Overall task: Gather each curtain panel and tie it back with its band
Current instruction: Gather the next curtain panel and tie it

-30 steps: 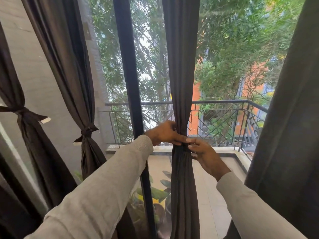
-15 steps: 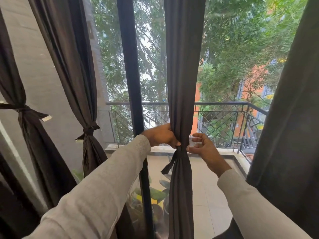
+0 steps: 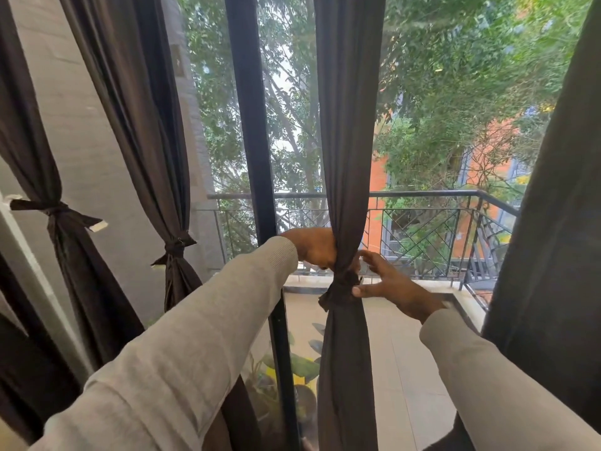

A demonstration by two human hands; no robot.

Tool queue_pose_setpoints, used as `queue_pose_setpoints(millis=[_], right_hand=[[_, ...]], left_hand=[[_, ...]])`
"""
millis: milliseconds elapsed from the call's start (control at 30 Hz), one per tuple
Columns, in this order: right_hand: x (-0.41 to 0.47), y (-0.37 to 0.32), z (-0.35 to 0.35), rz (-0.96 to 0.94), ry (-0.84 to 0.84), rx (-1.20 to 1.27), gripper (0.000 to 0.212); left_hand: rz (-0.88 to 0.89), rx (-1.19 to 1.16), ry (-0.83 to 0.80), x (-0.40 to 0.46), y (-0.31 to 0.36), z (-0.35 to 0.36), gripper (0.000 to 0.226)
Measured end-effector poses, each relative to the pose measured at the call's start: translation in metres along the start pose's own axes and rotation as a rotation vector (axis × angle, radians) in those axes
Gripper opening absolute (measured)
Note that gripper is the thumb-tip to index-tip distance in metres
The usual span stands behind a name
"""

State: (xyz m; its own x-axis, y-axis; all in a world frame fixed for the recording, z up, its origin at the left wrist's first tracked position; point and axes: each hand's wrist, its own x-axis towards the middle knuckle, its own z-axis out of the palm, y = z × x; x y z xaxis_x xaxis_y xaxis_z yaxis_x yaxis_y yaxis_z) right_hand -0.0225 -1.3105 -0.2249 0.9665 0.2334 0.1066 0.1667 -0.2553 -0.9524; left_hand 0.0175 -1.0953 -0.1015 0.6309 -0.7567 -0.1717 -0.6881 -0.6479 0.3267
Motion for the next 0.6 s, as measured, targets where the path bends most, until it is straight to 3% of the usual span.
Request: queue_pose_setpoints(millis=[133, 233, 300, 433, 600], right_hand=[[-0.01, -0.01, 0.005, 0.0, -0.008, -0.002, 0.14], [-0.016, -0.013, 0.008, 0.079, -0.047, -0.016, 0.129], [-0.018, -0.012, 0.012, 0.133, -0.045, -0.039, 0.124], [-0.025, -0.008, 0.019, 0.167, 0.082, -0.07, 0.142], [-0.042, 0.007, 0.046, 0.132, 0.407, -0.106, 0.143]], left_hand=[[-0.018, 0.132, -0.044, -0.001, -0.001, -0.005, 0.022], [-0.046, -0.065, -0.072, -0.003, 0.0, -0.004, 0.043], [-0.034, -0.135, -0.1, -0.004, -0.001, -0.004, 0.043], [-0.017, -0.228, -0.074, -0.006, -0.003, 0.005, 0.043], [0.017, -0.447, 0.049, -0.011, -0.009, 0.016, 0.049]])
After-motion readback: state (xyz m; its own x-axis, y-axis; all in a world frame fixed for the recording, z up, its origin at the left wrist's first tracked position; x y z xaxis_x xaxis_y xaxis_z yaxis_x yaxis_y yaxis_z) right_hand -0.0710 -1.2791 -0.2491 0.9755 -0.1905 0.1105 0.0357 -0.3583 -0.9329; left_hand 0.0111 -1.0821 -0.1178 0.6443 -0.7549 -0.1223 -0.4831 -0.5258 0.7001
